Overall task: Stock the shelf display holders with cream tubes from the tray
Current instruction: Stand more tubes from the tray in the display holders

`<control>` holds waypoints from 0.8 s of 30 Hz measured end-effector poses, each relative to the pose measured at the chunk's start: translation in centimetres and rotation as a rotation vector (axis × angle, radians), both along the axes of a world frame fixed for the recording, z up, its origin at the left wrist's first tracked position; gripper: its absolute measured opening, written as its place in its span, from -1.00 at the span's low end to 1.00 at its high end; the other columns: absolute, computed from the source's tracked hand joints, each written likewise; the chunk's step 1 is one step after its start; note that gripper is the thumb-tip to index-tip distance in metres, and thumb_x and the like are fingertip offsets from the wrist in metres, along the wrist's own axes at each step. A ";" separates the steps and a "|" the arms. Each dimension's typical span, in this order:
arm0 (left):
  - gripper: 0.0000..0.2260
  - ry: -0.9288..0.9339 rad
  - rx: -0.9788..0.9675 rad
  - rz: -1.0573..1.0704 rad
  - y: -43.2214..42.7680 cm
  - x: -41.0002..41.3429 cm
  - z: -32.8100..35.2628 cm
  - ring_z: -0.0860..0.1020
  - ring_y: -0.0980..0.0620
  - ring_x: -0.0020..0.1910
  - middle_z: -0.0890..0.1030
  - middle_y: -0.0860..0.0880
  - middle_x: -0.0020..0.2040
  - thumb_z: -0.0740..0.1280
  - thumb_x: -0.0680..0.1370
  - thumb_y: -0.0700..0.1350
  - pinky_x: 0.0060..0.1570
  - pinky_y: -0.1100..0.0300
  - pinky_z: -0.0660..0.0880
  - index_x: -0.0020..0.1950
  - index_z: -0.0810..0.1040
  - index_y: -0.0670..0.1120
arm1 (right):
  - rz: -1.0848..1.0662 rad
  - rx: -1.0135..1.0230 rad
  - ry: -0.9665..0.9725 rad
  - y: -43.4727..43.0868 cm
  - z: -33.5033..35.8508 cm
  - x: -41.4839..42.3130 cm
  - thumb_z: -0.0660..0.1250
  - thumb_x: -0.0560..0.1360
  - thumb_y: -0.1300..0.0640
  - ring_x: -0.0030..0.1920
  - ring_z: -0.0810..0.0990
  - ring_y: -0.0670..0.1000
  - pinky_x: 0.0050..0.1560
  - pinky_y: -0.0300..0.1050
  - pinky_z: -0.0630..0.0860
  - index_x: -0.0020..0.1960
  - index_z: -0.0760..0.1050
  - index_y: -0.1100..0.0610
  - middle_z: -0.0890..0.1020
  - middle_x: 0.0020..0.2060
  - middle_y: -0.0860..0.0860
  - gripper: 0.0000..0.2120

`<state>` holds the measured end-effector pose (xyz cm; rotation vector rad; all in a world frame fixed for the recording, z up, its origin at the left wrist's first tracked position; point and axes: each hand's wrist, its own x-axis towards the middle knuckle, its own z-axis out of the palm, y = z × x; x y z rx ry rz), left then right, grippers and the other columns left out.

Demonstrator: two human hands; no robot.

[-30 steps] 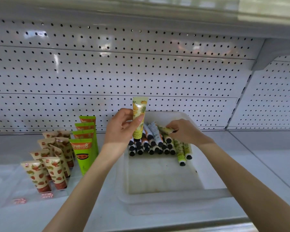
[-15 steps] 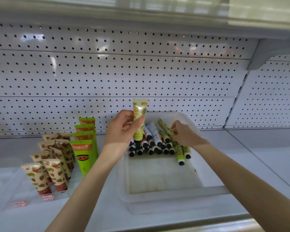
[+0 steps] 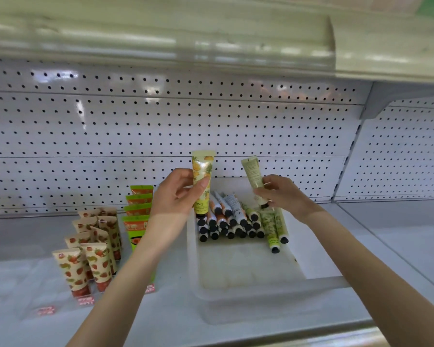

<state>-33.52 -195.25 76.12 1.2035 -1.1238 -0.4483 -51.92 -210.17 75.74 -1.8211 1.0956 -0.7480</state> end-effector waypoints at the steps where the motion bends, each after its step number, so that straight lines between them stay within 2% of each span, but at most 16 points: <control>1: -0.89 0.007 -0.007 -0.003 0.3 0.3 0.1 0.61 0.11 -0.13 0.64 0.04 -0.10 0.37 0.45 -0.05 0.01 0.03 0.56 -0.06 0.53 -0.02 | 0.005 0.007 -0.046 0.8 0.4 0.2 0.35 0.51 0.13 -0.06 0.57 0.06 -0.02 -0.11 0.55 0.09 0.50 0.13 0.60 -0.05 0.14 -0.82; 3: -0.86 0.020 -0.011 0.001 0.6 0.4 0.3 0.61 0.10 -0.14 0.63 0.04 -0.11 0.38 0.43 -0.02 0.02 -0.03 0.56 -0.06 0.53 -0.02 | 0.041 0.034 -0.115 2.2 0.7 0.2 0.33 0.52 0.11 0.04 0.59 0.09 0.03 -0.08 0.55 0.12 0.51 0.13 0.60 0.03 0.18 -0.80; 5: -0.82 0.042 -0.019 -0.005 1.1 0.6 0.5 0.61 0.08 -0.14 0.64 0.03 -0.11 0.38 0.41 0.00 0.02 -0.05 0.56 -0.05 0.53 -0.03 | 0.091 0.081 -0.220 3.7 0.8 0.5 0.29 0.54 0.14 0.12 0.60 0.07 0.06 -0.10 0.56 0.16 0.50 0.12 0.62 0.05 0.10 -0.80; 7: -0.85 0.052 -0.024 -0.018 1.5 0.7 0.6 0.61 0.09 -0.15 0.64 0.02 -0.10 0.38 0.44 -0.04 0.02 -0.04 0.56 -0.04 0.53 -0.05 | 0.131 0.154 -0.367 5.0 0.8 0.8 0.25 0.55 0.20 0.11 0.62 0.03 0.09 -0.04 0.55 0.22 0.45 0.09 0.65 0.03 0.05 -0.75; 10: -0.90 0.069 -0.041 -0.048 2.1 0.6 0.9 0.61 0.14 -0.17 0.64 0.02 -0.11 0.38 0.46 -0.10 0.00 0.04 0.57 -0.05 0.53 -0.05 | 0.185 0.236 -0.512 6.5 0.8 1.1 0.21 0.56 0.28 0.11 0.62 0.05 0.09 0.00 0.55 0.29 0.40 0.04 0.64 0.09 0.08 -0.67; 12: -0.91 0.070 -0.049 -0.069 2.5 0.6 1.1 0.60 0.17 -0.18 0.64 0.01 -0.10 0.38 0.47 -0.11 -0.02 0.09 0.57 -0.06 0.53 -0.05 | 0.195 0.302 -0.588 7.4 0.7 1.2 0.18 0.57 0.30 0.10 0.61 0.08 0.08 0.02 0.53 0.27 0.43 0.03 0.64 0.08 0.09 -0.67; 15: -0.93 0.078 -0.063 -0.093 3.2 0.5 1.3 0.60 0.19 -0.21 0.63 0.01 -0.11 0.37 0.47 -0.12 -0.06 0.12 0.57 -0.08 0.52 -0.05 | 0.180 0.413 -0.696 8.6 0.5 1.4 0.17 0.56 0.33 -0.02 0.61 0.06 -0.07 -0.02 0.53 0.18 0.48 0.07 0.65 -0.04 0.10 -0.72; 18: -0.94 0.055 -0.067 -0.096 4.4 0.3 1.0 0.60 0.19 -0.21 0.63 0.02 -0.13 0.37 0.48 -0.12 -0.10 0.15 0.56 -0.09 0.52 -0.02 | 0.157 0.457 -0.743 9.9 0.4 1.5 0.22 0.53 0.33 -0.09 0.58 0.03 -0.16 -0.09 0.51 0.08 0.47 0.10 0.62 -0.17 0.09 -0.79; 20: -0.93 0.037 -0.063 -0.106 5.5 0.3 0.9 0.60 0.19 -0.20 0.64 0.01 -0.13 0.36 0.48 -0.12 -0.12 0.19 0.56 -0.07 0.52 -0.04 | 0.128 0.435 -0.736 10.7 0.3 1.6 0.27 0.51 0.33 -0.16 0.55 0.00 -0.21 -0.14 0.46 0.09 0.44 0.12 0.60 -0.23 0.06 -0.80; 24: -0.89 0.066 -0.093 -0.064 8.2 0.4 1.1 0.59 0.24 -0.24 0.63 0.03 -0.14 0.35 0.48 -0.12 -0.25 0.37 0.49 -0.02 0.52 -0.10 | 0.135 0.367 -0.628 12.2 0.5 1.8 0.31 0.49 0.27 -0.22 0.55 -0.05 -0.21 -0.19 0.49 0.08 0.46 0.16 0.56 -0.23 0.04 -0.82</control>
